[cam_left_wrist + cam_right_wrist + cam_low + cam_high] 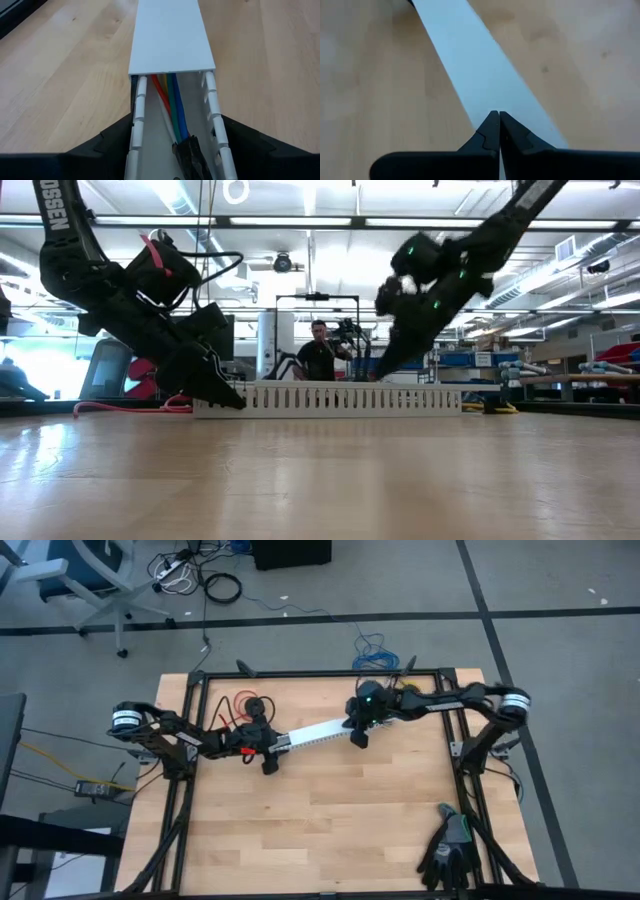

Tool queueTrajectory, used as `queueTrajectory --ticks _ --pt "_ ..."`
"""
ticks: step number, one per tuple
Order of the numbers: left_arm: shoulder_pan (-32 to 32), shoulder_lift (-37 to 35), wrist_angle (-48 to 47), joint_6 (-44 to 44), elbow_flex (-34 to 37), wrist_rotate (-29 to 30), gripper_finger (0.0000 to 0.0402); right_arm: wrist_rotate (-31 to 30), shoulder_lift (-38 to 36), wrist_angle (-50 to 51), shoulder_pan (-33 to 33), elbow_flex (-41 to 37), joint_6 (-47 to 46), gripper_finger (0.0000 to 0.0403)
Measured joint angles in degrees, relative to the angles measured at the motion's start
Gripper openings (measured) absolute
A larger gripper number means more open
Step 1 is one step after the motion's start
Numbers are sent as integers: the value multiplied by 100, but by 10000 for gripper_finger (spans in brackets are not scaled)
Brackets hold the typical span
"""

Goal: Ziptie cables
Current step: Close the white cable duct

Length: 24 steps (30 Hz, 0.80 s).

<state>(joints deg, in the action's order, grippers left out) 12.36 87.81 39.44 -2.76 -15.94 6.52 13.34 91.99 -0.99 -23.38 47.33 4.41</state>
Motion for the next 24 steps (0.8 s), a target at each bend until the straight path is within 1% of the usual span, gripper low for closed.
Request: queueTrajectory --ticks 2,5,8,11,15,18,21,24 --pt "0 0 -24 13 8 9 257 241 454 -437 42 38 -97 0" --pt "0 -7 -26 17 15 26 257 589 1374 -1209 208 499 -173 0" --pt "0 -7 -24 17 15 24 257 858 2200 -1406 403 1234 -169 0" --pt "2 -7 -23 15 15 20 257 1189 2726 -1492 513 1843 -120 0" --pt "2 -7 -3 14 15 19 257 1246 2910 -1498 595 2195 -118 0" --pt "0 -2 27 44 15 25 257 1255 2861 -1549 597 2204 -119 0" --pt "-4 2 65 109 15 157 258 1294 2821 -1540 597 2199 -173 0" --pt "-4 2 108 83 12 216 268 1292 2821 -1520 599 2199 -180 0"
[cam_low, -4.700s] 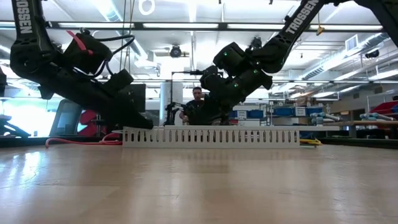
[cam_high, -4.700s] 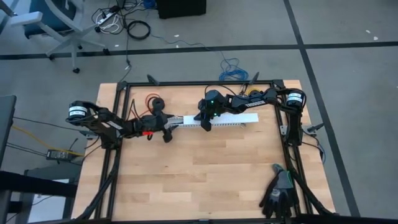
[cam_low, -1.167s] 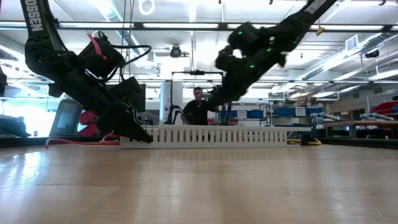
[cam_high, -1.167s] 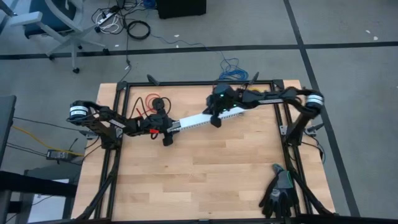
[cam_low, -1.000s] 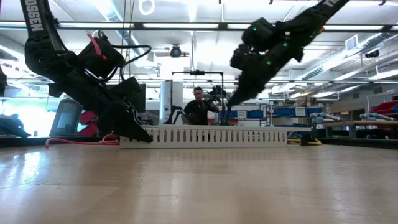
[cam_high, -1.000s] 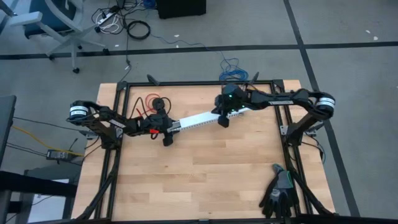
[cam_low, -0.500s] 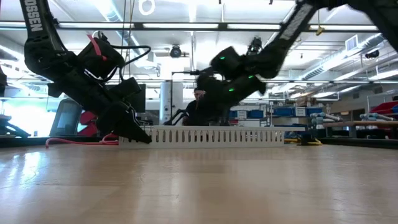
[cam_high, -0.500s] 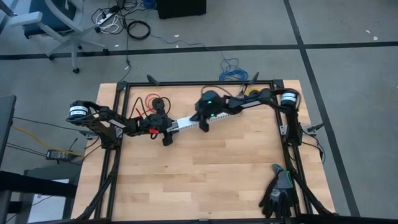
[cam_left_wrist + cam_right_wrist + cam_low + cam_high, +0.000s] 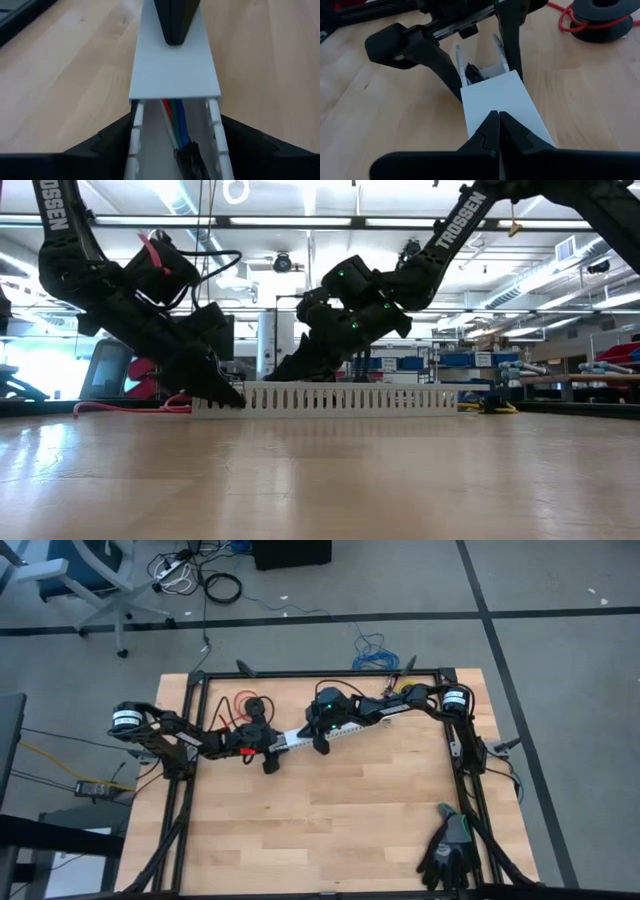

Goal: Ziptie cables
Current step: Close the white cable duct

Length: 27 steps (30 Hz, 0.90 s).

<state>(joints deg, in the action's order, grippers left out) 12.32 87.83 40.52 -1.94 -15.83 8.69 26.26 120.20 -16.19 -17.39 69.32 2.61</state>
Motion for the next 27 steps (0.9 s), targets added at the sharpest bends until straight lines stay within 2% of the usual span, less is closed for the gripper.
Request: queueTrajectory --ticks 7,16,27 --pt "-2 -4 312 66 -23 66 297 7 -3 26 -7 4 -3 0" --pt "-7 -456 79 311 123 -41 288 271 0 39 -142 0 -200 0" --pt "-87 -680 141 964 795 -194 287 291 -1 55 -186 -5 -216 0"
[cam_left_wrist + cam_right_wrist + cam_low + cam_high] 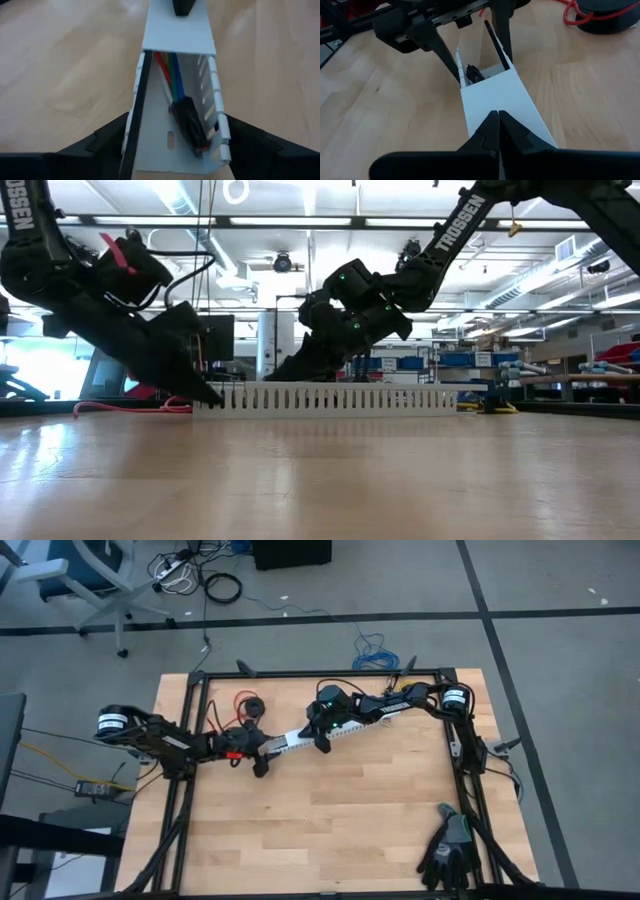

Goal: Ziptie cables
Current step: Close the white cable duct

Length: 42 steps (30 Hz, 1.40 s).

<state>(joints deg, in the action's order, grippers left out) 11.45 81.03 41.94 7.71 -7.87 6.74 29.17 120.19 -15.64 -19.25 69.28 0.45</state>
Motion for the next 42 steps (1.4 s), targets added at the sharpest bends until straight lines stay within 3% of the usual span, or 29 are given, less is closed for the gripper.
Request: queueTrajectory --ticks 9,19,24,30,34,39,42 --pt "-5 71 304 -300 56 50 282 27 -1 -4 -4 0 -67 0" --pt "-5 411 637 -258 54 66 234 169 -61 40 -15 -7 -82 0" --pt "-5 415 631 -272 43 42 231 83 -847 1421 -108 -31 413 0" --pt "-5 415 627 -282 47 48 230 -770 -1982 3409 -321 -35 1079 0" --pt "-5 415 634 -291 50 52 230 -1214 -2352 3924 -558 -241 1125 0" --pt "-5 415 633 -297 52 59 230 -1253 -2182 3455 -794 -640 969 0" --pt "-5 415 635 -295 60 61 230 -862 -1746 2726 -757 -759 807 0"
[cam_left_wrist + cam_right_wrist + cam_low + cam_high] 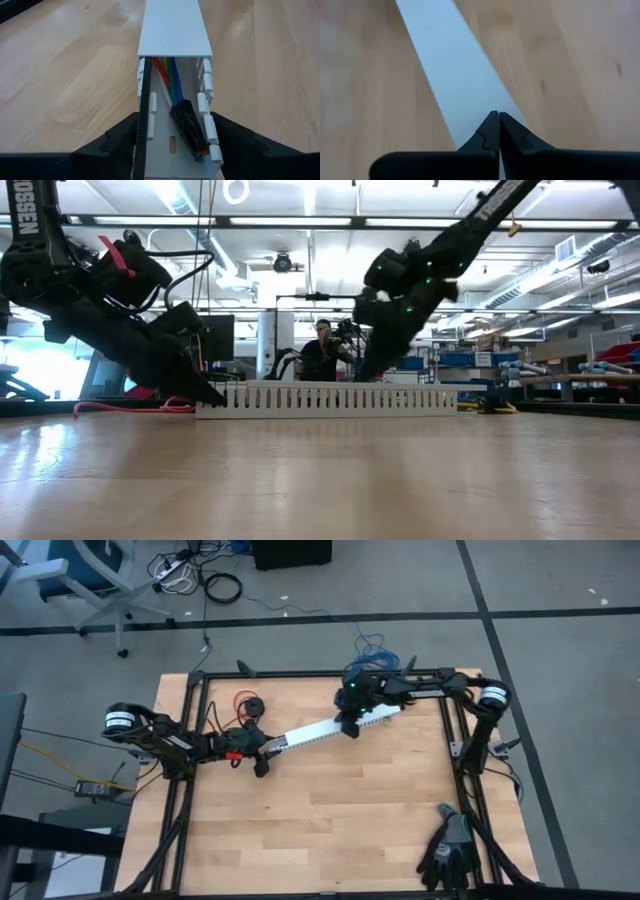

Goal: Ziptie cables
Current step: Close the white cable duct

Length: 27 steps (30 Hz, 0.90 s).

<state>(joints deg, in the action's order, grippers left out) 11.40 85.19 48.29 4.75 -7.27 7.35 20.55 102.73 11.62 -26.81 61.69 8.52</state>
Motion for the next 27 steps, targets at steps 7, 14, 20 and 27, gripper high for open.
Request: queueTrajectory --ticks 7,14,20,27 --pt "0 0 11 -90 5 18 230 756 1561 -1667 577 784 -360 0" --pt "0 2 11 -36 5 4 230 852 1925 -1826 750 1352 -346 0" --pt "0 11 85 -11 -1 24 232 800 1784 -1810 755 1331 -294 0" --pt "0 15 117 -173 -30 42 274 782 1802 -1731 755 1342 -296 0"
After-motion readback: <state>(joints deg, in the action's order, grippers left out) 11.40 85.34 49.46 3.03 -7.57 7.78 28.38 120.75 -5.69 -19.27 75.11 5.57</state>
